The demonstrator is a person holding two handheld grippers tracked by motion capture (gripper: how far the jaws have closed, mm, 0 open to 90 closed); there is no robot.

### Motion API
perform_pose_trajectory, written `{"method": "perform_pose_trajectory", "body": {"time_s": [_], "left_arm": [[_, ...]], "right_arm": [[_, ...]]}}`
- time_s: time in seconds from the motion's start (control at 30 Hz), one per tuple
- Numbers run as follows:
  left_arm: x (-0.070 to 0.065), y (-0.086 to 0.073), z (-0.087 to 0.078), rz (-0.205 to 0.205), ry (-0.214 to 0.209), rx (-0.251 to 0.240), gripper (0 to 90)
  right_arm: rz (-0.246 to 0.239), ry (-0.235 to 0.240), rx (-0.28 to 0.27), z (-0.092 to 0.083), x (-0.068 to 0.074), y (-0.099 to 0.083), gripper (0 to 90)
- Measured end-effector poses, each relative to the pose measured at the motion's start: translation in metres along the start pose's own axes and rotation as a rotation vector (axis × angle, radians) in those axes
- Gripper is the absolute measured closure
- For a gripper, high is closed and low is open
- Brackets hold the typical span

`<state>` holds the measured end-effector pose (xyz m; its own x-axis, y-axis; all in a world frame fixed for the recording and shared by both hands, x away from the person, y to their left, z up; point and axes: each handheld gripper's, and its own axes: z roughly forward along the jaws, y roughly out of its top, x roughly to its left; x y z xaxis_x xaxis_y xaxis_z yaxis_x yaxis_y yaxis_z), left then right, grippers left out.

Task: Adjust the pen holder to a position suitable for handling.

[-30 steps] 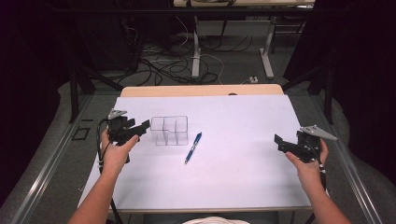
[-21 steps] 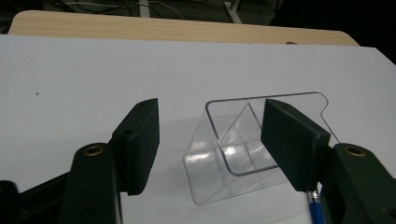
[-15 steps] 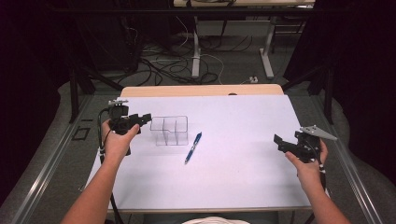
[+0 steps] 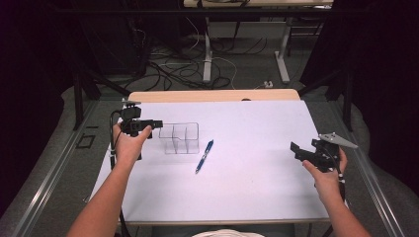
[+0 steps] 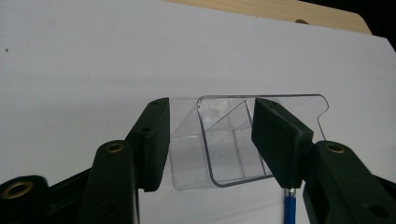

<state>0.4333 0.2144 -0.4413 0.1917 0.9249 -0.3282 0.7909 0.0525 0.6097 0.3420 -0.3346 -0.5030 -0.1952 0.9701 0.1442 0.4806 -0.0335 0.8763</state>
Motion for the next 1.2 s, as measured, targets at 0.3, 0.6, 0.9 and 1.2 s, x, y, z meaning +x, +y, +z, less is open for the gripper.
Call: {"method": "perform_pose_trajectory", "body": {"time_s": [0.3,0.6,0.9,1.2], "left_arm": [[-0.005,0.001,0.014,-0.009,0.042,0.046,54.6],[-0.006,0.002,0.025,-0.014,0.06,0.086,59.2],[-0.007,0.002,0.033,-0.003,0.071,0.126,65.8],[-0.01,0.0,0.04,0.004,0.091,0.165,70.7]], "right_arm": [[0.003,0.005,0.001,0.0,0.0,0.0,14.3],[0.02,0.006,0.007,0.0,0.0,-0.001,14.4],[0.025,0.006,0.016,0.001,-0.001,-0.002,14.6],[0.02,0.011,0.015,0.002,-0.002,-0.002,14.6]]}}
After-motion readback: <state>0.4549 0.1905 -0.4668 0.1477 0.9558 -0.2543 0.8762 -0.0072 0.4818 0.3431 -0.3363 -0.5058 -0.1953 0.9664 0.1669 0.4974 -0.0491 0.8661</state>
